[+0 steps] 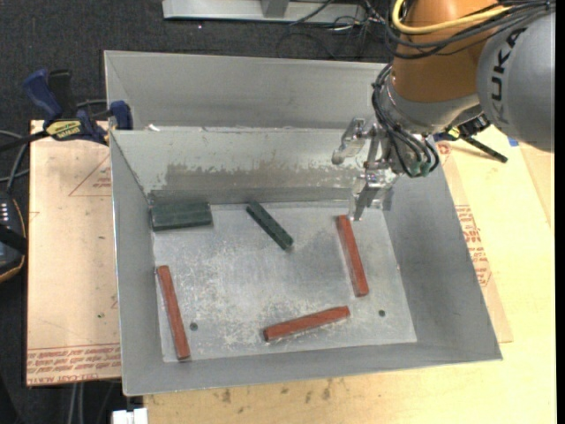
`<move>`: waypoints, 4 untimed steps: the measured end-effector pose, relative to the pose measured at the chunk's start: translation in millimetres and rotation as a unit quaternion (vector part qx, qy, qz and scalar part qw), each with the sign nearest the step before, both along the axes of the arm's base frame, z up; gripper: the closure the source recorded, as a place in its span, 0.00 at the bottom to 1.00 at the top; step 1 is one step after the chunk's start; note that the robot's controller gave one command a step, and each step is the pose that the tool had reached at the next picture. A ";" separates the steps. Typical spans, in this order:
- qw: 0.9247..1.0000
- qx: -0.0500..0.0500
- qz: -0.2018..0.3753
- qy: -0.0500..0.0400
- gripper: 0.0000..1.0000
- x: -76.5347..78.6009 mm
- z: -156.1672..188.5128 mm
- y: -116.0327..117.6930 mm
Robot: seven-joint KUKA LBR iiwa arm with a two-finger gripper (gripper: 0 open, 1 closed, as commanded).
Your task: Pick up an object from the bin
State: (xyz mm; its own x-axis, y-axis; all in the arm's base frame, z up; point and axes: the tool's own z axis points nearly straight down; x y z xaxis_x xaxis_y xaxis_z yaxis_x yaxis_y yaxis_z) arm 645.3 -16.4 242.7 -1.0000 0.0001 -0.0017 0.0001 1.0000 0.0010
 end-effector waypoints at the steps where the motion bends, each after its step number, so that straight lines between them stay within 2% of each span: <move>1: 1.000 0.000 -0.022 -0.003 0.00 1.2 -54.1 -2.4; 2: 0.999 0.001 0.035 0.001 0.00 -28.8 -94.2 -40.5; 3: 0.993 -0.002 0.120 -0.005 0.00 -9.1 -149.2 -57.0; 4: 0.989 -0.001 0.145 -0.006 1.00 -3.3 -155.2 -55.3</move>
Offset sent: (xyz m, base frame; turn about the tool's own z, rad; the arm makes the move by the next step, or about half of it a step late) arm -0.0554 -0.0837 -0.1163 -0.2004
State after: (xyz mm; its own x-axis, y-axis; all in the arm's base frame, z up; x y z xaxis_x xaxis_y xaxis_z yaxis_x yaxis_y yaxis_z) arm 642.0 -71.7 87.4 -0.9581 -0.2861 -0.0129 -0.2861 0.9582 -0.0033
